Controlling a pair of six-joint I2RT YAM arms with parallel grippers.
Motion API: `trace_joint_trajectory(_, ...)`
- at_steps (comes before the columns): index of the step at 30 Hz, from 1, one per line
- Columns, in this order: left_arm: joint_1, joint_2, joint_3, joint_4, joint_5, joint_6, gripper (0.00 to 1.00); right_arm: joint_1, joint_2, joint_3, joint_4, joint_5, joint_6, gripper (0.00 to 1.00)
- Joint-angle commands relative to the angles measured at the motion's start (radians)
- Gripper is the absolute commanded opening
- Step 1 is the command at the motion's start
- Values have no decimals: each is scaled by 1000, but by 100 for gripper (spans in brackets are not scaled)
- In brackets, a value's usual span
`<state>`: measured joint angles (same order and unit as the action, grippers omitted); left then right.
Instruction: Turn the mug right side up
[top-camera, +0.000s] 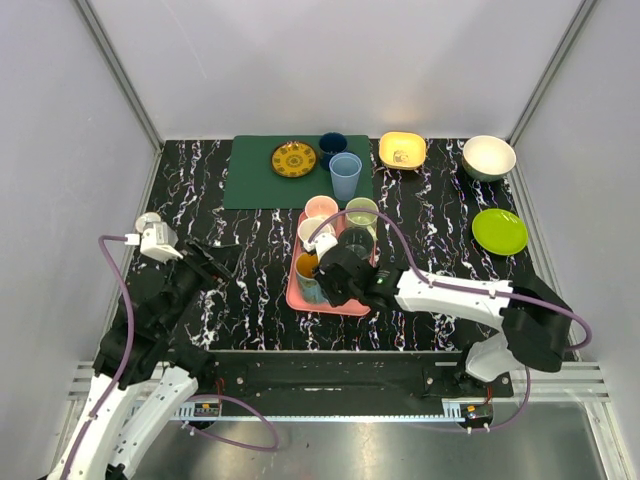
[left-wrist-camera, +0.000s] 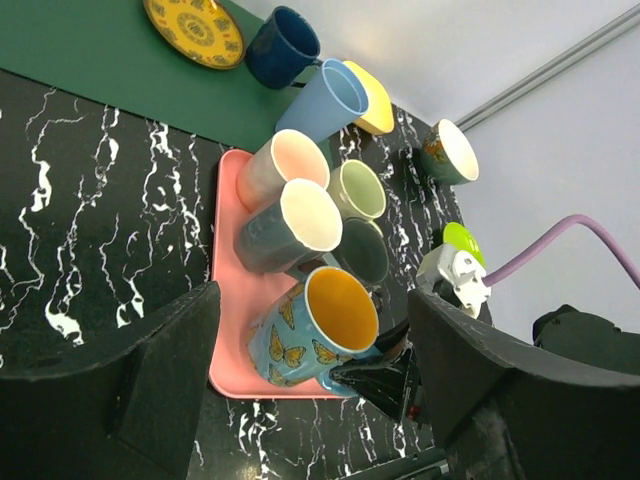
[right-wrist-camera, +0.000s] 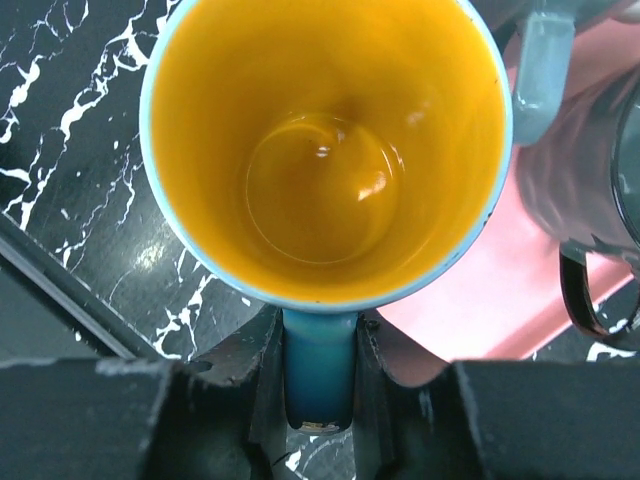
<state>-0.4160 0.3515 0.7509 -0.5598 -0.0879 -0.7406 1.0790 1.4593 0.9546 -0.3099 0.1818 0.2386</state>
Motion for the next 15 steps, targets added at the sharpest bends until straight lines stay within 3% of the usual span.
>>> trace_joint_trajectory(1, 5, -11, -21, 12, -33, 20, 77, 6, 25, 9, 236, 57, -21, 0)
trace_joint_trajectory(10, 5, -8, -38, -32, -84, 15, 77, 6, 75, -10, 264, 73, -9, 0)
trace_joint_trajectory(11, 5, -8, -36, -37, -88, 17, 78, 6, 70, -16, 267, 71, -9, 4)
trace_joint_trajectory(12, 5, -6, -38, -41, -93, 18, 78, 6, 61, -25, 265, 70, -7, 21)
trace_joint_trajectory(15, 5, -8, -41, -60, -121, 12, 79, 6, 43, -39, 256, 58, -4, 43)
